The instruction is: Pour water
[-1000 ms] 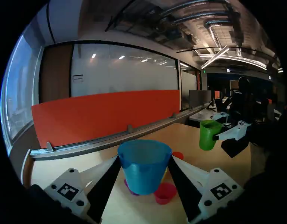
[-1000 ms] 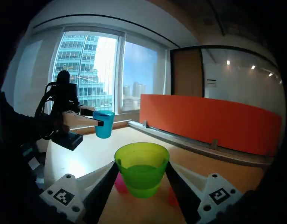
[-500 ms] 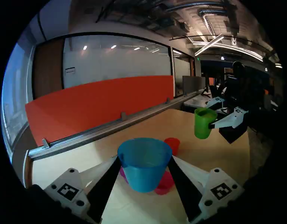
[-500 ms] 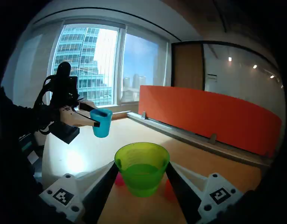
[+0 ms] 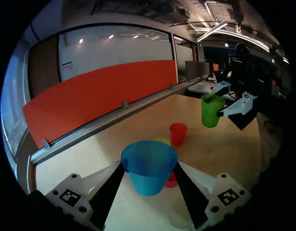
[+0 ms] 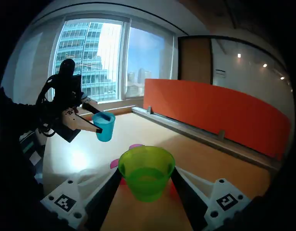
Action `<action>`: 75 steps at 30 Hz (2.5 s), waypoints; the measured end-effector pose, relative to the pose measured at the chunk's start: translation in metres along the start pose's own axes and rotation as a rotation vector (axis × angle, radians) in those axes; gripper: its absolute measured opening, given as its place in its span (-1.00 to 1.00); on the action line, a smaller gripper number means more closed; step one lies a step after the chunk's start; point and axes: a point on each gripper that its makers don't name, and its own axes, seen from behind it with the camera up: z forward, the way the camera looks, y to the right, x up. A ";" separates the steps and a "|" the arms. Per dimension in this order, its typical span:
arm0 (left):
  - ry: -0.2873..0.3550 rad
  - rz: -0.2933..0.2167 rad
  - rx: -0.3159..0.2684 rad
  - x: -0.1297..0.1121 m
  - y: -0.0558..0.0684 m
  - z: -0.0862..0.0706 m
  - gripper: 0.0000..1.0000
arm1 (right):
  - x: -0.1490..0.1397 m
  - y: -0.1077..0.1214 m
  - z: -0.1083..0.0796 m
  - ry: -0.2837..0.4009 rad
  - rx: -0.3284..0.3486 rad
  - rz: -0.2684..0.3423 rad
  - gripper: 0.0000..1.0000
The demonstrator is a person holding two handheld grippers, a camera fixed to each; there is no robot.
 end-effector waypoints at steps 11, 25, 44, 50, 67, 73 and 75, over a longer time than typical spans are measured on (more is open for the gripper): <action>-0.108 0.044 -0.034 -0.036 0.006 0.008 0.73 | -0.028 0.004 0.007 -0.087 0.018 -0.003 0.81; -0.222 0.083 -0.080 -0.071 0.010 0.028 0.73 | -0.056 0.008 0.020 -0.169 0.038 0.005 0.81; -0.332 0.099 -0.127 -0.117 0.019 0.050 0.73 | -0.085 0.006 0.031 -0.230 0.054 0.020 0.81; -0.345 0.086 -0.135 -0.128 0.020 0.054 0.73 | -0.089 0.007 0.032 -0.235 0.053 0.028 0.81; -0.336 0.037 -0.142 -0.139 0.021 0.056 0.73 | -0.099 0.009 0.036 -0.249 0.051 0.046 0.81; -0.346 0.024 -0.140 -0.145 0.019 0.051 0.73 | -0.103 0.008 0.037 -0.254 0.050 0.049 0.81; -0.349 0.021 -0.138 -0.147 0.018 0.051 0.73 | -0.105 0.007 0.038 -0.254 0.049 0.051 0.81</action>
